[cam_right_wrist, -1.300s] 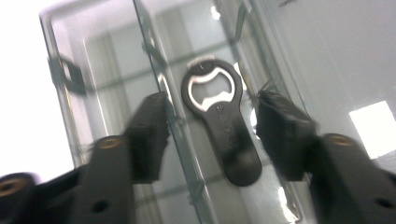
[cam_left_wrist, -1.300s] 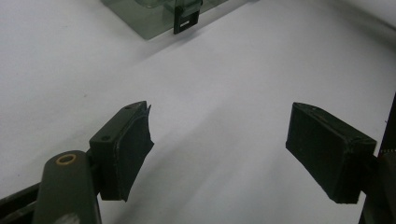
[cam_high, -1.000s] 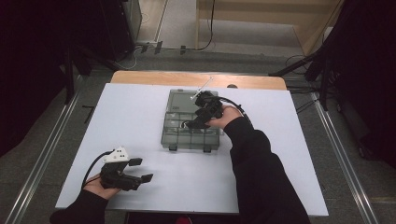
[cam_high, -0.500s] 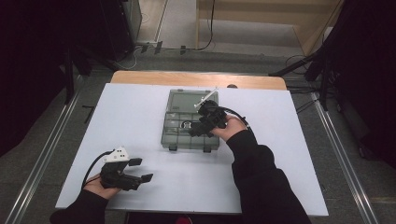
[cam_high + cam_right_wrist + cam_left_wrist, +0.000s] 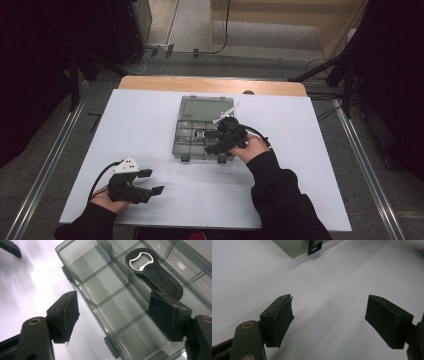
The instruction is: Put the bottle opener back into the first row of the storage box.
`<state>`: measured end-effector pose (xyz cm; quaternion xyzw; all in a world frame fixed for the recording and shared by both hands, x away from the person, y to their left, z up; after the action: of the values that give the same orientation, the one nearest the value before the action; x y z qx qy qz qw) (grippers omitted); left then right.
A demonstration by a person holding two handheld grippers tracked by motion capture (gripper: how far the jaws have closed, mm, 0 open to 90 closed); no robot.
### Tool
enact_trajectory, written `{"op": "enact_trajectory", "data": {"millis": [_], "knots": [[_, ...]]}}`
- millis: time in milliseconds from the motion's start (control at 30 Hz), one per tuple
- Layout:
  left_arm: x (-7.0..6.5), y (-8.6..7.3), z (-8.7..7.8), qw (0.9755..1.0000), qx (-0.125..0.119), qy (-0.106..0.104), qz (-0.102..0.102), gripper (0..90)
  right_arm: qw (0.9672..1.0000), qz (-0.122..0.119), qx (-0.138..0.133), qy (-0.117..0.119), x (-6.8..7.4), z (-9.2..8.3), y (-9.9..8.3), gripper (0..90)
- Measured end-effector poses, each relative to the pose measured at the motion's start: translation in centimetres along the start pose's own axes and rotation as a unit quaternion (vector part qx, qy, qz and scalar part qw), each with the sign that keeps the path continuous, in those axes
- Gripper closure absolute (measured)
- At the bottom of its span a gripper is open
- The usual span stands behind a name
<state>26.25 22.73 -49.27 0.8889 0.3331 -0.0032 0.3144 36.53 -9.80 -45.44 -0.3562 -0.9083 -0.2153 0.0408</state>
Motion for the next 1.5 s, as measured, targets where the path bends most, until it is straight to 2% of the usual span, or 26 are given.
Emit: {"op": "enact_trajectory", "data": {"millis": [67, 333, 500, 567, 733, 833, 967, 1500], "knots": [[0.1, 0.0, 0.1, 1.0000, 0.001, 0.001, 0.002, 21.5, 1.0000, -0.003, 0.000, -0.006, 0.2, -0.1, -0.3, 26.2], [0.1, 0.0, 0.1, 1.0000, 0.002, -0.002, 0.002, 21.5, 0.9998, -0.010, -0.014, -0.003, 0.9, -0.4, -1.5, 26.2], [0.1, 0.1, 0.1, 1.0000, 0.002, -0.003, 0.002, 21.5, 0.9995, -0.015, -0.028, 0.003, 1.7, -0.6, -2.6, 26.2], [0.1, 0.1, 0.1, 1.0000, 0.002, -0.003, 0.003, 21.5, 0.9993, -0.019, -0.029, 0.012, 2.1, -0.7, -3.1, 26.1], [0.1, 0.1, 0.0, 1.0000, 0.002, -0.003, 0.004, 21.5, 0.9993, -0.022, -0.025, 0.015, 2.7, -0.4, -4.3, 26.0], [0.1, 0.1, 0.0, 1.0000, 0.002, -0.003, 0.005, 21.5, 0.9988, -0.030, -0.035, 0.015, 2.7, -0.1, -5.2, 26.1], [0.1, 0.0, 0.0, 1.0000, 0.003, -0.003, 0.005, 21.5, 0.9987, -0.029, -0.035, 0.025, 2.8, 0.1, -6.5, 25.6], [0.1, 0.0, 0.0, 1.0000, 0.005, -0.002, 0.003, 21.5, 0.9986, -0.012, -0.046, 0.024, 2.7, -0.2, -10.5, 24.8]]}}
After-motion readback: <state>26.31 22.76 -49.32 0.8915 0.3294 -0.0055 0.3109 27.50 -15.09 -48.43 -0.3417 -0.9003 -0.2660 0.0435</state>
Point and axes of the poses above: each handheld gripper's, and its own axes: z roughly forward along the jaws, y roughly out of its top, x roughly to its left, the point moved 1 cm from there along z, roughly forward along the jaws, and after that the axes turned 11 degrees about x, right-handed, at the moved point
